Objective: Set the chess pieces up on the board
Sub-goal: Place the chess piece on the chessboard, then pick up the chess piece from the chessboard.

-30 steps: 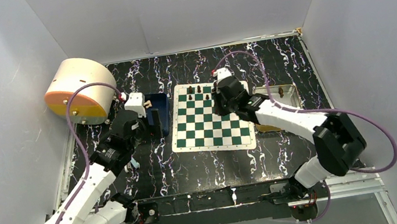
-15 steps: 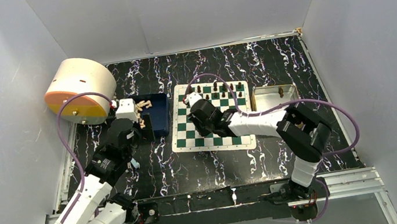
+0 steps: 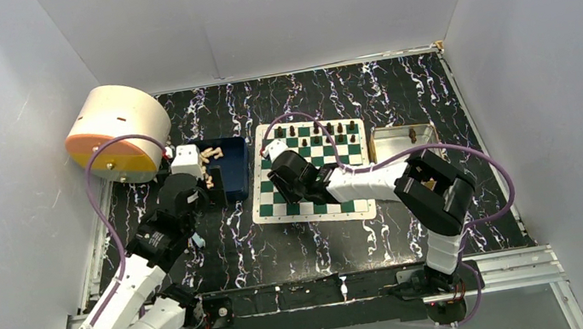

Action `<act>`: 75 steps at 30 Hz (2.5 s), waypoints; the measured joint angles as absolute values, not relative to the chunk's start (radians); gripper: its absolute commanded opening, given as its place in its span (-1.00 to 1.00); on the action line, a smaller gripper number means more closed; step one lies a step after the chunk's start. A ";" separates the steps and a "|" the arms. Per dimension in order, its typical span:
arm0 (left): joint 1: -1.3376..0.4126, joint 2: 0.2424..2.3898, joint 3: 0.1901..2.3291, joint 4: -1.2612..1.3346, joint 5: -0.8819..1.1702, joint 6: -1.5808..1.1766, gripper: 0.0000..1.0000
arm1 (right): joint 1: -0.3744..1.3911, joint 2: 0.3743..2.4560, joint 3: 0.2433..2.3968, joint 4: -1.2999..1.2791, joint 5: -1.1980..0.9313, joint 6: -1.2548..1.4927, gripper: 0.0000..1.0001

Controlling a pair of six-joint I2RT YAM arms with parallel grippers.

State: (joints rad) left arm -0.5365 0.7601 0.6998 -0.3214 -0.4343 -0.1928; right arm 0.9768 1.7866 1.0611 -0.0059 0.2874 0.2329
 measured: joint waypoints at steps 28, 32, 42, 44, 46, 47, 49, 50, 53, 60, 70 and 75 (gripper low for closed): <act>-0.539 1.249 0.997 -0.385 -0.010 -0.263 0.28 | 0.978 1.313 0.902 -0.290 0.327 0.422 0.94; -0.562 1.344 1.037 -0.398 0.016 -0.290 0.22 | 0.978 1.221 0.848 -0.320 0.339 0.456 0.97; -0.707 1.572 1.147 -0.398 -0.039 -0.330 -0.08 | 0.978 1.032 0.769 -0.368 0.390 0.495 0.97; -0.723 1.622 1.163 -0.397 -0.050 -0.336 -0.13 | 0.978 1.013 0.767 -0.378 0.403 0.495 0.97; -0.735 1.663 1.174 -0.395 -0.061 -0.338 -0.15 | 0.978 0.996 0.762 -0.387 0.417 0.497 0.97; -0.739 1.681 1.177 -0.392 -0.065 -0.339 -0.17 | 0.978 0.987 0.758 -0.393 0.422 0.499 0.97; -0.746 1.710 1.182 -0.388 -0.069 -0.339 -0.20 | 0.978 0.971 0.749 -0.410 0.432 0.506 0.97; -0.748 1.720 1.185 -0.387 -0.070 -0.339 -0.21 | 0.978 0.970 0.748 -0.411 0.433 0.507 0.97; -0.754 1.744 1.193 -0.374 -0.070 -0.341 -0.23 | 0.978 0.955 0.735 -0.422 0.440 0.520 0.97; -0.760 1.747 1.194 -0.355 -0.070 -0.341 -0.30 | 0.978 0.944 0.729 -0.434 0.447 0.526 0.97; -0.769 1.789 1.194 -0.336 -0.070 -0.335 -0.40 | 0.978 0.944 0.729 -0.448 0.455 0.525 0.97; -0.770 1.806 1.194 -0.336 -0.070 -0.333 -0.48 | 0.978 0.941 0.729 -0.451 0.459 0.526 0.97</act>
State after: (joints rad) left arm -0.7700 1.8065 1.1938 -0.3363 -0.0704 -0.3328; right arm 0.9775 0.9413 0.7288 -0.4515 0.4591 0.5259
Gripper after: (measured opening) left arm 0.289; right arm 0.984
